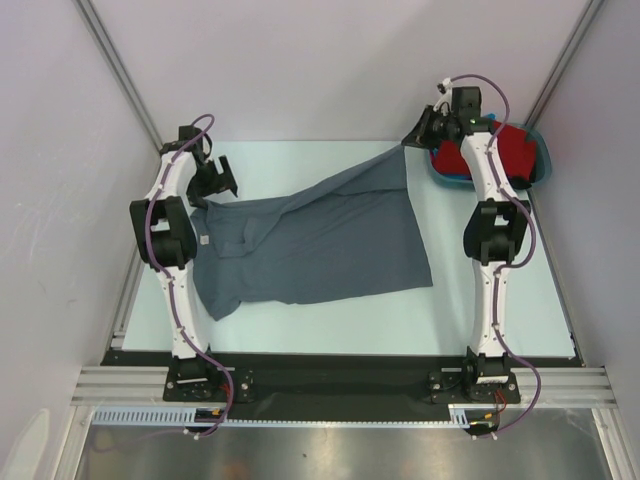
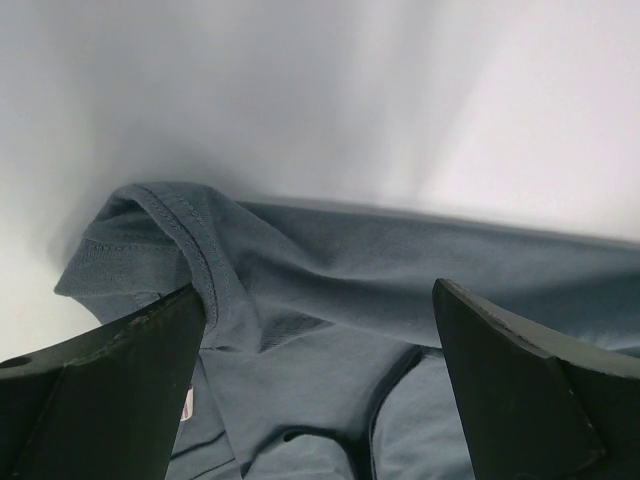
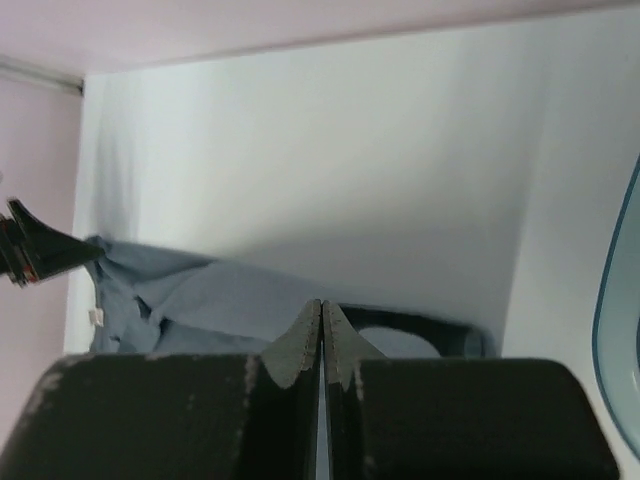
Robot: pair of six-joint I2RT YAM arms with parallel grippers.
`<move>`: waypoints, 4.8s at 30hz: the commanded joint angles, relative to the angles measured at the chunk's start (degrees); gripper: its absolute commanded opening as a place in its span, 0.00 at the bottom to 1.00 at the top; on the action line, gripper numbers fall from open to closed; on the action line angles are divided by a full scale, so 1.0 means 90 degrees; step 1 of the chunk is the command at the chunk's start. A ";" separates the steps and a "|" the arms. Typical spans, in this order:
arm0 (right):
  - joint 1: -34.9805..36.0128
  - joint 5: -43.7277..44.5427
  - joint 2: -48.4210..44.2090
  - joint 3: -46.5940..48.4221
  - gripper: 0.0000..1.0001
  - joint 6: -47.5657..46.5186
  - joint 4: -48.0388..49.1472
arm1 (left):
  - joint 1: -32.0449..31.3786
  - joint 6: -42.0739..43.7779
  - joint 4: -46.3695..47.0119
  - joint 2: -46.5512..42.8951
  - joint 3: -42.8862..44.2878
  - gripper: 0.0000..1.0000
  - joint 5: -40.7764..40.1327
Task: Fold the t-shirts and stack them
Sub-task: Fold the tshirt
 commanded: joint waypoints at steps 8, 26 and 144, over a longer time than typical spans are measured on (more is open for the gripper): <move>0.0620 0.0370 -0.1317 -0.1886 0.02 -0.1235 -0.1405 | -0.0015 -0.0091 0.0036 -0.0391 -0.0048 1.00 0.0111; 0.0708 0.3426 -0.2216 -0.3324 0.00 -0.0424 -0.1376 | -0.0015 -0.0062 0.0075 -0.0313 -0.0087 1.00 0.0160; 0.1099 0.2294 -0.1835 -0.2083 0.53 -0.0463 -0.2508 | -0.1607 0.0084 0.0534 -0.1895 -0.2812 0.94 -0.0377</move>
